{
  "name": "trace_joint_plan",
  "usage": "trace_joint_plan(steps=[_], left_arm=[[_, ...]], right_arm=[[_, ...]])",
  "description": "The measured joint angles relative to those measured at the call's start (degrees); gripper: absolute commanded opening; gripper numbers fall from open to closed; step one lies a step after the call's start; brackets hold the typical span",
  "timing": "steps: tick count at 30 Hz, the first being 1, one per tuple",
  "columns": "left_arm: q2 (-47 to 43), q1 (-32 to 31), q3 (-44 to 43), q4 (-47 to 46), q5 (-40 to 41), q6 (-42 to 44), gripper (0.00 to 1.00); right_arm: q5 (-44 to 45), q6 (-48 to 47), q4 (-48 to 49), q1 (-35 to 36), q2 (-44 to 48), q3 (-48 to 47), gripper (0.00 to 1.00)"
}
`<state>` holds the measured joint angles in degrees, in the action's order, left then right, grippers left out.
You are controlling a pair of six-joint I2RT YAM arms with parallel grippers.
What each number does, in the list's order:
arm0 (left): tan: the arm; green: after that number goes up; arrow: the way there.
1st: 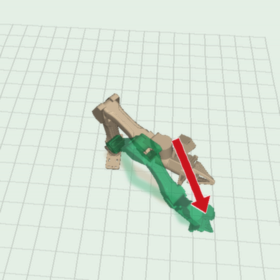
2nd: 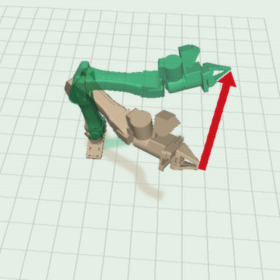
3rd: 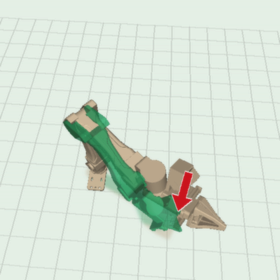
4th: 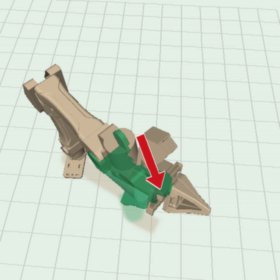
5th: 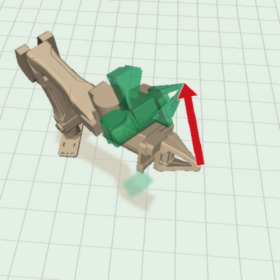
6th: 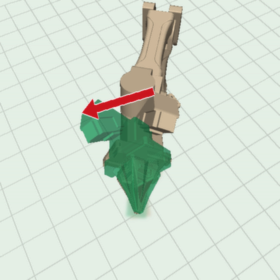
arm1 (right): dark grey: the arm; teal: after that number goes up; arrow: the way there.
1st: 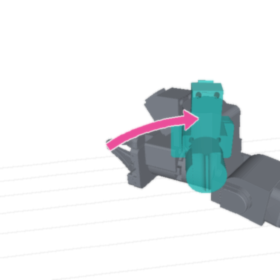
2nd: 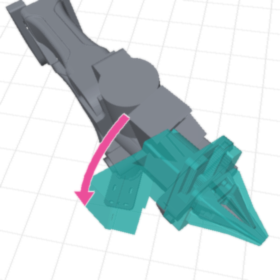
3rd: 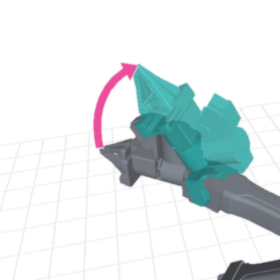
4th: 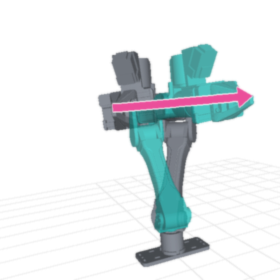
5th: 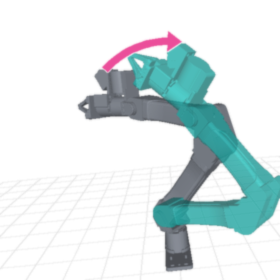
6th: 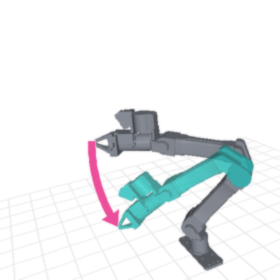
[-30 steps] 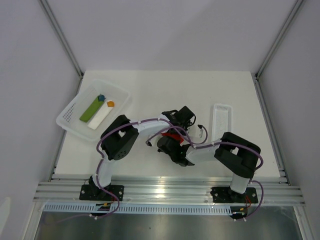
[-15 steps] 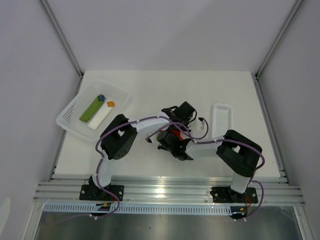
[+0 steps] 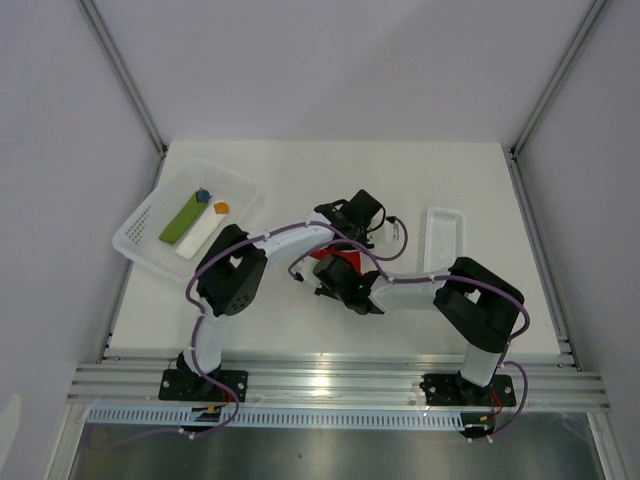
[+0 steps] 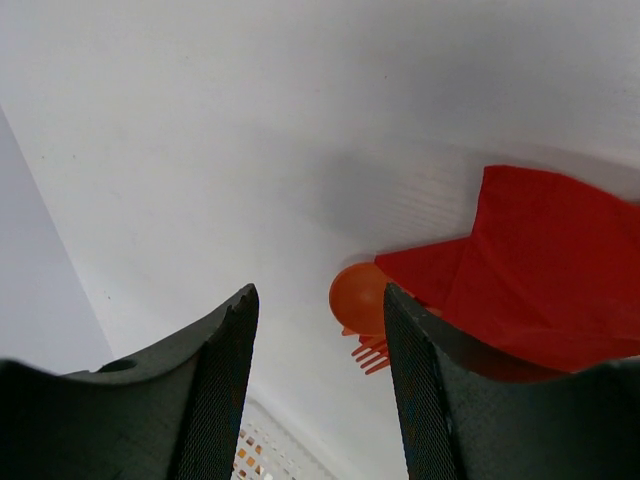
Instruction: Place the utensils on the paper napkin and roll it up
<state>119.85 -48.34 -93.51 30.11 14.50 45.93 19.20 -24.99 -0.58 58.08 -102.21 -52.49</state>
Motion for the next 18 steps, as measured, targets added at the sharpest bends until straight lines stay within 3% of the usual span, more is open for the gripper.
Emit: trace_joint_plan(steps=[10, 18], left_arm=[[0.0, 2.2, -3.0, 1.8, 2.9, -0.2, 0.58], [1.0, 2.6, -3.8, -0.6, 3.1, 4.7, 0.57]], right_arm=[[-0.7, 0.0, -1.0, -0.5, 0.0, -0.5, 0.0], [-1.0, 0.0, -1.1, -0.6, 0.0, -0.6, 0.0]])
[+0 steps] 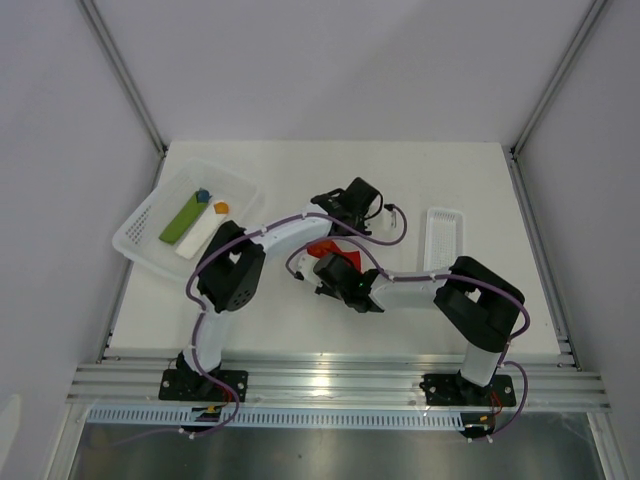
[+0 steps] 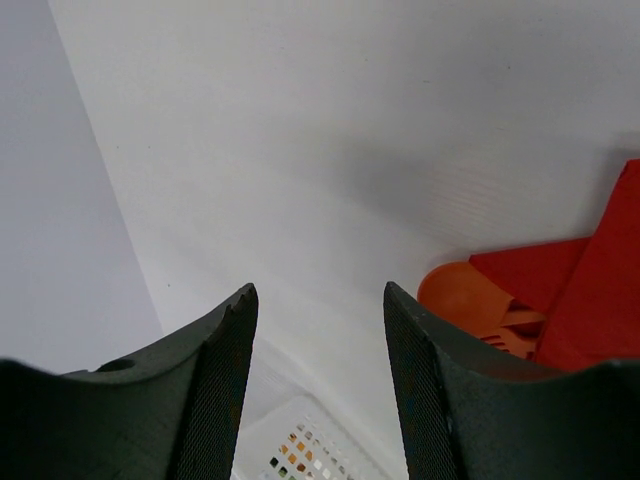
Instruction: Place the utensils on the paper napkin and roll it up
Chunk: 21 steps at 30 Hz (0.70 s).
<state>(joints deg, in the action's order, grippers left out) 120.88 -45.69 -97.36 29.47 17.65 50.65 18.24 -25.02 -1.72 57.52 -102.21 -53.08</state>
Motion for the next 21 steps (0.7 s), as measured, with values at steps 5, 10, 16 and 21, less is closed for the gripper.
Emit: trace_joint_plan(steps=[5, 10, 16, 21], left_arm=[[2.6, 2.3, -4.7, 0.5, -2.5, 0.8, 0.57], [3.9, 4.5, -5.1, -1.9, -2.9, 2.0, 0.57], [4.9, 5.1, -4.8, -5.2, -2.8, 3.0, 0.58], [8.0, 6.1, -10.4, -1.6, -4.0, -0.3, 0.56]], right_arm=[[-0.9, 1.1, -2.2, -0.8, -0.3, -1.5, 0.0], [-2.3, 2.5, -2.8, -1.8, -0.2, -1.8, 0.0], [-3.2, 2.8, -2.7, -3.4, 0.4, -1.2, 0.0], [-4.5, 2.8, -2.7, -4.2, 0.6, -1.2, 0.0]])
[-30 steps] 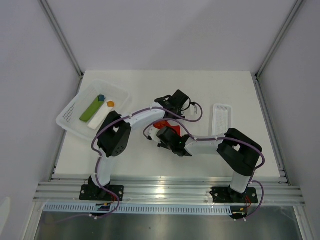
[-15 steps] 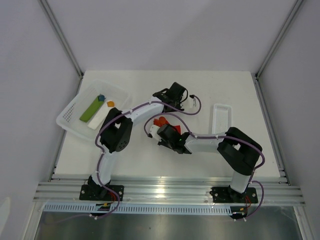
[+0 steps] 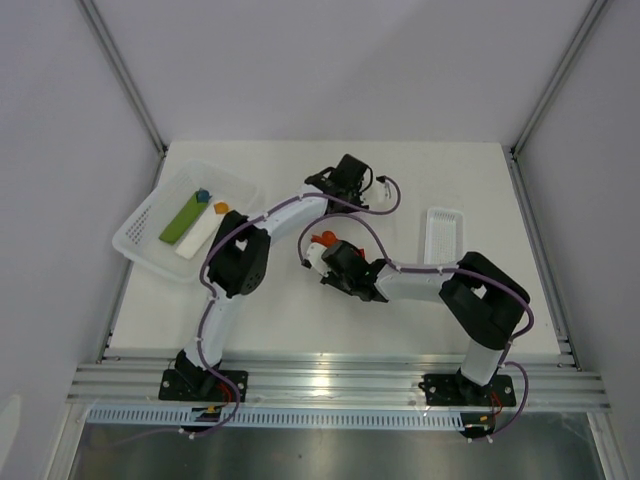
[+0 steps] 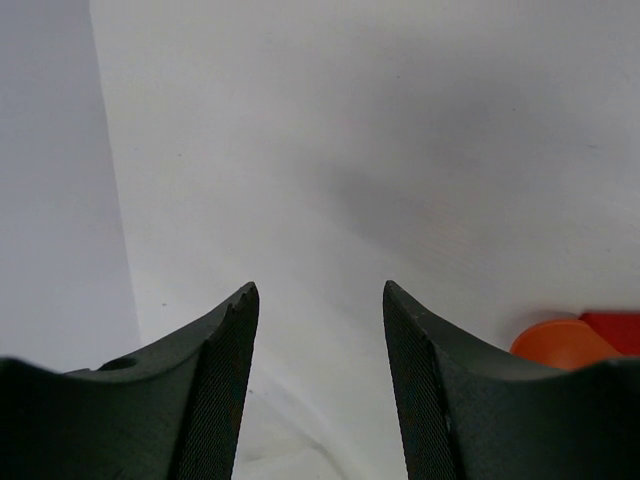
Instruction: Place the utensils on the paper napkin and roll it up
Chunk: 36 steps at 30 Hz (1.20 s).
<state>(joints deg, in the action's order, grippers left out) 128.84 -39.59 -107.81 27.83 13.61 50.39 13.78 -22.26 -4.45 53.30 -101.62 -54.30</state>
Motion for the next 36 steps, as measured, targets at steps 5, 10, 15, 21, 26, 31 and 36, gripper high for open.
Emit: trace_joint_plan(steps=[5, 10, 15, 21, 26, 31, 36], left_arm=[[1.6, 3.8, -8.3, 7.6, -8.1, -9.1, 0.54], [-1.1, 8.7, -6.7, 12.3, -15.5, -16.7, 0.52], [-2.3, 11.6, -4.2, 16.3, -21.0, -22.9, 0.5], [-6.6, 10.8, 3.4, 18.4, -28.2, -28.6, 0.46], [-10.3, 7.1, 9.9, 20.1, -30.6, -31.1, 0.45], [-10.4, 7.2, 10.6, 20.5, -33.5, -33.8, 0.45], [-10.4, 7.3, 10.8, 20.5, -35.3, -35.9, 0.44]], right_arm=[[-3.4, 0.2, -0.4, -1.9, 0.6, 0.0, 0.0], [-7.8, 1.2, -1.4, -4.5, 1.2, -0.1, 0.0], [-12.1, 2.3, -3.4, -6.6, 1.7, -0.6, 0.0], [-18.6, 7.7, -5.6, -9.3, 2.6, -0.5, 0.0], [-23.1, 12.0, -5.6, -11.2, 3.6, 0.6, 0.0], [-28.0, 15.8, -4.2, -13.3, 5.0, 1.7, 0.0], [-31.4, 17.8, -3.4, -15.1, 5.4, 2.0, 0.0]])
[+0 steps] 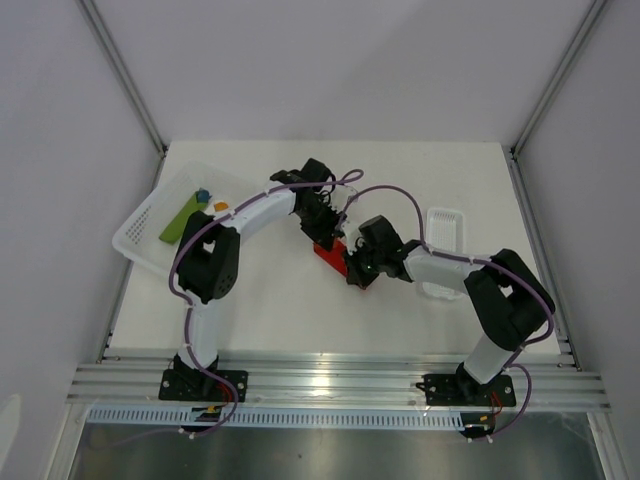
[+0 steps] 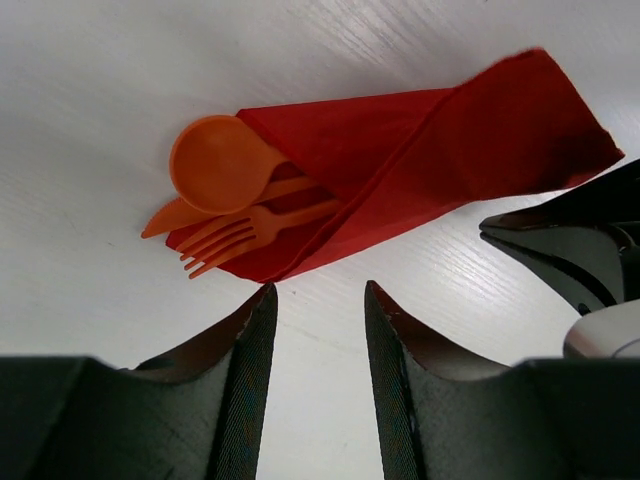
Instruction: Place the utensils on the paper napkin and roll it up
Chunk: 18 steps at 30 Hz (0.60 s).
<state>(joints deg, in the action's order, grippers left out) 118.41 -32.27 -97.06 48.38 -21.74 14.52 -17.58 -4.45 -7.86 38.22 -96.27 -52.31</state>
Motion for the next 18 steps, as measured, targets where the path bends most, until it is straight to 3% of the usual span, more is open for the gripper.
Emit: trace_joint_plan(steps=[18], left_arm=[[-0.9, -1.5, 5.5, -2.1, -1.4, -2.9, 0.44]], right_arm=[[-2.6, 11.4, 7.9, -4.5, 0.9, 2.0, 0.0]])
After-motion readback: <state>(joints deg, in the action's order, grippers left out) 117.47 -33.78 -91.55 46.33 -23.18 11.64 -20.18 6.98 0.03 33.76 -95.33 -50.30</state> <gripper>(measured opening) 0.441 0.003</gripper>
